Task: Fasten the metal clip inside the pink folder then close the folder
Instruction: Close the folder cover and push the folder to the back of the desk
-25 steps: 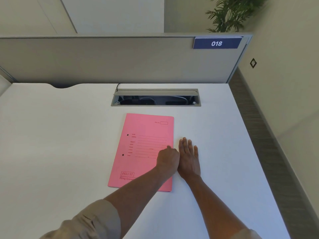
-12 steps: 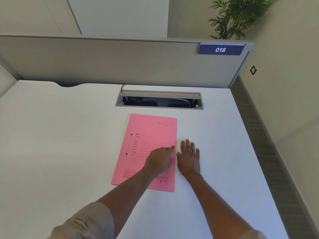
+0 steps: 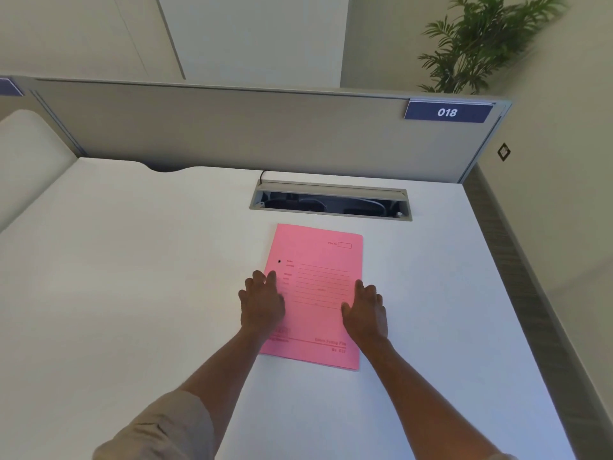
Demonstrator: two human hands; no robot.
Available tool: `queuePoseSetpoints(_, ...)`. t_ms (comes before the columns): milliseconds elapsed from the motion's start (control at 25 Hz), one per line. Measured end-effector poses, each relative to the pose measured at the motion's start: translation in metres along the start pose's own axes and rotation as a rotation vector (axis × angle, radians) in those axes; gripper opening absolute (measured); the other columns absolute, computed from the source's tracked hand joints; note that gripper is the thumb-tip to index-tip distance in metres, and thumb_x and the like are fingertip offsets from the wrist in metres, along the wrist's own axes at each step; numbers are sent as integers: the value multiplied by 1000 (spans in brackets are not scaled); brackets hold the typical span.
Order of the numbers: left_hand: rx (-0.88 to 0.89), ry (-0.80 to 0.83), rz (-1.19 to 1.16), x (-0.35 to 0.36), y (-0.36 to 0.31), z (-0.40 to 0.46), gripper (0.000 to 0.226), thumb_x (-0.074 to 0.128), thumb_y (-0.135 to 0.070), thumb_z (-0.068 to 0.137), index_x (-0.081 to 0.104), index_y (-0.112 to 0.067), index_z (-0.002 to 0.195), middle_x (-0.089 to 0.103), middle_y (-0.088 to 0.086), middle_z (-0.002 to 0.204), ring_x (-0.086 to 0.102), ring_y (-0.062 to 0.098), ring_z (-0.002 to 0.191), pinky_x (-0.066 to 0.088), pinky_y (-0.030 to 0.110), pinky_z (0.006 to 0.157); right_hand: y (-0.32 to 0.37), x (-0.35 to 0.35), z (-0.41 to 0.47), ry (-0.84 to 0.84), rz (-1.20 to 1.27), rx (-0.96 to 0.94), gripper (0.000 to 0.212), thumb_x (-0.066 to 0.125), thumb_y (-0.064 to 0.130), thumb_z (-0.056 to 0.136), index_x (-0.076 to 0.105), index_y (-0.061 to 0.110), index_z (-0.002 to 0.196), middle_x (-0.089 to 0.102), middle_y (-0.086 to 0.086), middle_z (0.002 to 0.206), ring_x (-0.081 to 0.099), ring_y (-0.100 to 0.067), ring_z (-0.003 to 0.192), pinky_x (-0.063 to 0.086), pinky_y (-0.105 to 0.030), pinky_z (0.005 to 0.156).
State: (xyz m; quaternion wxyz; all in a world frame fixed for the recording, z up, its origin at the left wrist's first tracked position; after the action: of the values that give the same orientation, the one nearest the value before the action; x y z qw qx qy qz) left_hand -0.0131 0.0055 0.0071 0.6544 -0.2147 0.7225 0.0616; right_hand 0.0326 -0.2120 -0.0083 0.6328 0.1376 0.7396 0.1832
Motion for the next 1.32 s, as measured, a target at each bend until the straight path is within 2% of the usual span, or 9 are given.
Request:
queuePoseSetpoints(280,-399,157,-530,-13,24,10,50,51,-9,86,49,-13,136,54,12,132,54,34,120,47,42,95,7,5,0,44,85,26,24,56,13,87,47,17,109,43,-5,104,56,-28,97,58,-44,80)
queuePoseSetpoints(360,-413,185,-632,-20,31,11,24,54,-6,85,62,-19,104,64,7,111,59,31,106,49,37,89,8,4,1,55,92,46,26,57,12,87,48,17,111,43,-6,106,57,-30,99,58,-44,82)
queuePoseSetpoints(440,-391,248,-720,-26,35,9,17,57,-7,82,57,-24,83,65,-1,92,60,27,95,51,36,87,8,2,6,93,98,87,37,60,12,87,49,15,122,45,-10,113,58,-32,104,55,-42,85)
queuePoseSetpoints(560,-379,336,-872,-30,36,5,39,59,-12,71,66,-37,100,72,-2,100,66,27,98,56,38,89,3,-2,12,145,124,128,59,67,16,84,44,14,138,47,-13,124,59,-31,110,52,-40,90)
queuePoseSetpoints(680,-380,357,-1036,-29,43,5,47,55,-13,65,67,-54,86,76,-3,99,70,26,95,58,45,89,3,-7,14,164,169,140,67,71,15,80,43,15,141,48,-15,127,58,-30,112,50,-41,94)
queuePoseSetpoints(800,-356,361,-1146,-34,48,2,56,54,-7,72,66,-46,109,77,-4,97,73,26,92,60,48,86,5,-8,13,176,202,148,69,74,14,77,45,14,140,52,-15,128,58,-29,114,49,-38,95)
queuePoseSetpoints(920,-358,358,-1273,-45,54,1,54,51,5,83,64,-41,109,78,0,96,74,27,87,61,41,75,14,-8,13,161,274,186,71,75,16,77,45,12,141,60,-16,128,60,-29,113,49,-36,92)
queuePoseSetpoints(1120,-384,355,-1385,-62,87,8,56,50,7,92,58,-35,128,76,2,97,73,27,82,60,37,67,39,-2,19,162,508,312,60,70,21,85,46,16,140,71,-10,109,63,-26,101,49,-37,85)
queuePoseSetpoints(1320,-412,307,-1408,-73,142,19,57,53,5,94,52,-28,140,76,5,101,73,28,84,60,37,69,91,14,29,202,554,209,47,69,17,86,55,18,131,75,-5,92,70,-23,90,57,-39,77)
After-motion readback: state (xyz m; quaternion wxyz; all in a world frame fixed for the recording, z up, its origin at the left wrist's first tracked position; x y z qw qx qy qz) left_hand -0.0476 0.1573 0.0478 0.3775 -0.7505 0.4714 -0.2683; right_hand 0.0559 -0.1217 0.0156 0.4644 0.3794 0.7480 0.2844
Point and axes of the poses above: each hand's wrist, its own z-axis towards the middle knuckle, its own x-axis out of the palm, y = z × x, the point moved 2 cm from there along z, towards the middle knuckle
